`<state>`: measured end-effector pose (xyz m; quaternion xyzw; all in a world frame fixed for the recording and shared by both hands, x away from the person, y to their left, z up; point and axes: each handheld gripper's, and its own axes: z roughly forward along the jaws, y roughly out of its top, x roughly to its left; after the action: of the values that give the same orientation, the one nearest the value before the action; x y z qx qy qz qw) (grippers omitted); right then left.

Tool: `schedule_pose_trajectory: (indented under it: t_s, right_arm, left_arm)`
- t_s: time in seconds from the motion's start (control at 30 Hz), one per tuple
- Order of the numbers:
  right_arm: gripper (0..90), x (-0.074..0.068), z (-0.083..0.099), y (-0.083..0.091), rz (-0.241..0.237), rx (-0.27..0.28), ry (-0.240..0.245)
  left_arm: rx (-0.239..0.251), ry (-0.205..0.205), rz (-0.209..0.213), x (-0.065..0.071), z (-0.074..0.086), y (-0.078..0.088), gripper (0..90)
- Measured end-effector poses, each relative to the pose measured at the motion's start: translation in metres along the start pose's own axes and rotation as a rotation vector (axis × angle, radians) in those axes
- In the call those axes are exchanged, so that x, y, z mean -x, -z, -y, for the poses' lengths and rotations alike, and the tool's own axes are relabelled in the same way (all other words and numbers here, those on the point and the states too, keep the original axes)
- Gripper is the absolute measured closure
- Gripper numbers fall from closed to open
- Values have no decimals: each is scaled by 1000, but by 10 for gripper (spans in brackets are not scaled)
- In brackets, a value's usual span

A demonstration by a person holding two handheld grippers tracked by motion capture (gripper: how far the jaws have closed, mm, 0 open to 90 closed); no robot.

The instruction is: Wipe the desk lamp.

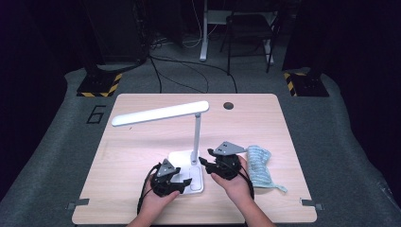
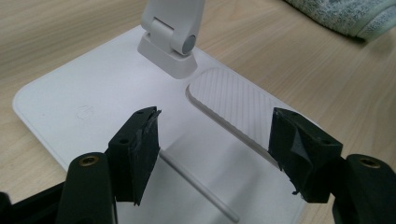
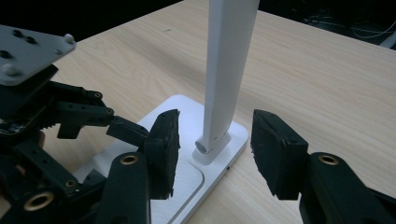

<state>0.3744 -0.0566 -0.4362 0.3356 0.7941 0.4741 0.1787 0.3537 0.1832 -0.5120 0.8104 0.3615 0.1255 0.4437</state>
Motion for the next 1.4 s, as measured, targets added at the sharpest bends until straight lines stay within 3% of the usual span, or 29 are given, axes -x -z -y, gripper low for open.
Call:
schedule_pose_trajectory:
  t_s: [0.53,0.7,1.0,1.07,1.4]
  right_arm:
    - [574,-1,-21,-35,10,-11,-11]
    - [628,-1,-27,-42,54,-30,-5]
    - [661,8,-27,-41,45,-38,-31]
    - [676,13,-26,-40,43,-40,-46]
    - [752,26,-27,-40,18,-37,-59]
  left_arm:
    - [4,25,-13,-13,0,8,339]
    - [-2,27,-19,-15,0,9,346]
    - [-3,42,-18,-19,1,12,346]
    - [-1,23,-26,-21,1,12,347]
    - [1,57,-37,-25,2,13,342]
